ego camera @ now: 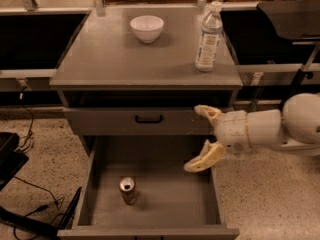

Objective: Pick orange can from middle drawer and place on counter

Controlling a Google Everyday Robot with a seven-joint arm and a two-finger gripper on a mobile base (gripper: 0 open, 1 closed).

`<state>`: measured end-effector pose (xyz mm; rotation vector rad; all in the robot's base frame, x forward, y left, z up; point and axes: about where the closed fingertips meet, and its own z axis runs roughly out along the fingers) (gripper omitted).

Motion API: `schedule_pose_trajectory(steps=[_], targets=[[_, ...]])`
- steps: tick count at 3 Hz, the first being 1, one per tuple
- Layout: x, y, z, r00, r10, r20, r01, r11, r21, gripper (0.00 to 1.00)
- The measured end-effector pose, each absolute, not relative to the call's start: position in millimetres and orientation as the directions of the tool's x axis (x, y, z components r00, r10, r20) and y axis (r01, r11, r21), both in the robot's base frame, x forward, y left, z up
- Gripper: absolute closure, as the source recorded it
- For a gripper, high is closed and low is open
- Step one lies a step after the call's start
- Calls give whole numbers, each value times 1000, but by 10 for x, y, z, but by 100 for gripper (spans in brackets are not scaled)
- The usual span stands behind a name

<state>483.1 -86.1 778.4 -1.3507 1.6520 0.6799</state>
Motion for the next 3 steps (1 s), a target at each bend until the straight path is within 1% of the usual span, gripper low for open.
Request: schedule_pose_trajectory(steps=[1,2,3], targets=[[4845,-733,7754,-21,-440,-898,-965,245,-98,0],[4844,-740,7757,-21,-443,-896,-964,246,-99,0],[4932,-604,7441,-41,-418,-907,-971,231,-62,0]])
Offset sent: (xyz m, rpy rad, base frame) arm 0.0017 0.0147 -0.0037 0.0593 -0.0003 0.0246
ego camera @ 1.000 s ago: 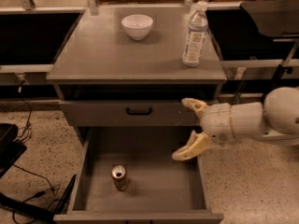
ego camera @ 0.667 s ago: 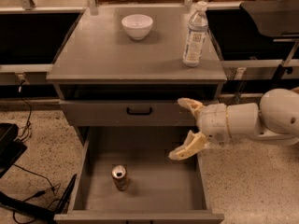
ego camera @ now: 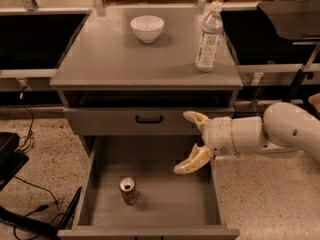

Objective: Pick orange can from middle drawer and place on counter

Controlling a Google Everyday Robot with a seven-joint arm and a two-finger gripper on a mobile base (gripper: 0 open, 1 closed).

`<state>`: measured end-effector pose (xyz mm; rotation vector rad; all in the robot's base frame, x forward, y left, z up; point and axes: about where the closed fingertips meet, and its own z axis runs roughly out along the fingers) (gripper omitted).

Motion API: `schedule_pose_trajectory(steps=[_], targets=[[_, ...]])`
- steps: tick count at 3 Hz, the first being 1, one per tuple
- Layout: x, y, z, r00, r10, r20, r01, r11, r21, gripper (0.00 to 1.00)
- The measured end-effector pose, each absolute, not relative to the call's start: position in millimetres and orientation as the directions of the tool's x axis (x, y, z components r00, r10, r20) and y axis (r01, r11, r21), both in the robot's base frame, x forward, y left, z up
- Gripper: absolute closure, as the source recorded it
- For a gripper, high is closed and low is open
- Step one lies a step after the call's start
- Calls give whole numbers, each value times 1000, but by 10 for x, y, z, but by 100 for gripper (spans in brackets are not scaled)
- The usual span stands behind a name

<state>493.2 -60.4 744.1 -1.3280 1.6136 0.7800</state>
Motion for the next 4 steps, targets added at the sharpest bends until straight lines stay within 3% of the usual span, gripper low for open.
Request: schedule_pose_trajectory(steps=[4], targets=[[5300,408,5271,63,-234,-970,-982,159,-102,0]])
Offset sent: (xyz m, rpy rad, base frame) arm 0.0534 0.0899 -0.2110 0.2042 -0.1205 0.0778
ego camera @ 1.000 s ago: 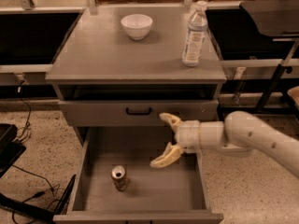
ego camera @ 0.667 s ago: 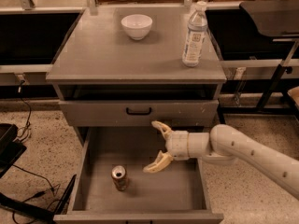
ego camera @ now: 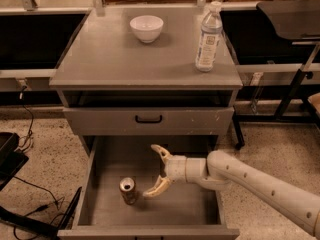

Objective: Pick orange can from middle drawer and place on counter

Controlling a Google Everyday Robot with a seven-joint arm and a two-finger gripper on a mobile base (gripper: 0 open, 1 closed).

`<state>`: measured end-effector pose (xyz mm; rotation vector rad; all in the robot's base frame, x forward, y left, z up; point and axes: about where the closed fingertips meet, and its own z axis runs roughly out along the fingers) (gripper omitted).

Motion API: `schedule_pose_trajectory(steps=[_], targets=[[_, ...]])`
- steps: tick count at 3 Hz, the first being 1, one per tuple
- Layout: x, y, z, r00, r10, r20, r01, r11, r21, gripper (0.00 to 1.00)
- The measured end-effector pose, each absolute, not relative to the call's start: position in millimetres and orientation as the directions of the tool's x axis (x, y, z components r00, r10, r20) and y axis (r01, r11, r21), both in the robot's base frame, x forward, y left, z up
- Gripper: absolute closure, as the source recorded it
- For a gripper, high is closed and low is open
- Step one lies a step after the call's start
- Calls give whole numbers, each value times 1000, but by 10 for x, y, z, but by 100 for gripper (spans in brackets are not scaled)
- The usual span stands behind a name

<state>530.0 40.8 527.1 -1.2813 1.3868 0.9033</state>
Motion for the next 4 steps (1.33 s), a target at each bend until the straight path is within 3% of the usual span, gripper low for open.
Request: schedule_pose_trajectory(steps=[3,4], targets=[[5173,1097,4563,16,-193,-981,-994,103,-37,0],[5141,1278,4420,0,-216,-976,-997,74,-16,19]])
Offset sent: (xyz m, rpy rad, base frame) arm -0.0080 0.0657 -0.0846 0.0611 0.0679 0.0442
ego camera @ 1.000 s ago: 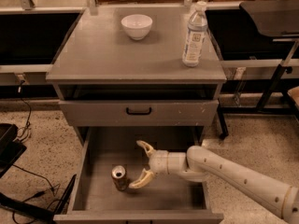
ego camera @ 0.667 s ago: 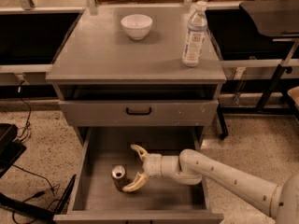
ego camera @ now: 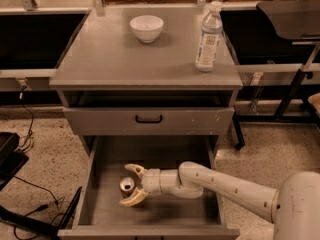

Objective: Pick orange can from middle drawer and place on counter

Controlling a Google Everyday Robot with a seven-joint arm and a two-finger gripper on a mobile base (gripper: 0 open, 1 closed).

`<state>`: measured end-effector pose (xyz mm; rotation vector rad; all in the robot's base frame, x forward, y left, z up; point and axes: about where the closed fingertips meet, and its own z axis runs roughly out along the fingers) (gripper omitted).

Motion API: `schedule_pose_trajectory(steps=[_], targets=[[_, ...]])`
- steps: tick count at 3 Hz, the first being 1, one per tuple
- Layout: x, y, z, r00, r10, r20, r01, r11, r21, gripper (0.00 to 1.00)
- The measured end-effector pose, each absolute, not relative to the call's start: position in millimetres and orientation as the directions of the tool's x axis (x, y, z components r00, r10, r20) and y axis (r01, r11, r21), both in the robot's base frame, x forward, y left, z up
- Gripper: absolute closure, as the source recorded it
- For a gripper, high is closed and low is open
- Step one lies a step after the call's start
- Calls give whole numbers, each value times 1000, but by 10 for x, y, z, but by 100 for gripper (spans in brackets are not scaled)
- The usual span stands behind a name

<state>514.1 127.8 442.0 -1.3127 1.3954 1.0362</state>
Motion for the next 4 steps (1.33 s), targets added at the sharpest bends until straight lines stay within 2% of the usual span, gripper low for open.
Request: schedule_pose_trajectory(steps=[3,4], targets=[[5108,1508,4504,-18,-282,-959,-1000,21,12,89],[4976,1326,5503,-8,-294,-956,-998,-64,29,100]])
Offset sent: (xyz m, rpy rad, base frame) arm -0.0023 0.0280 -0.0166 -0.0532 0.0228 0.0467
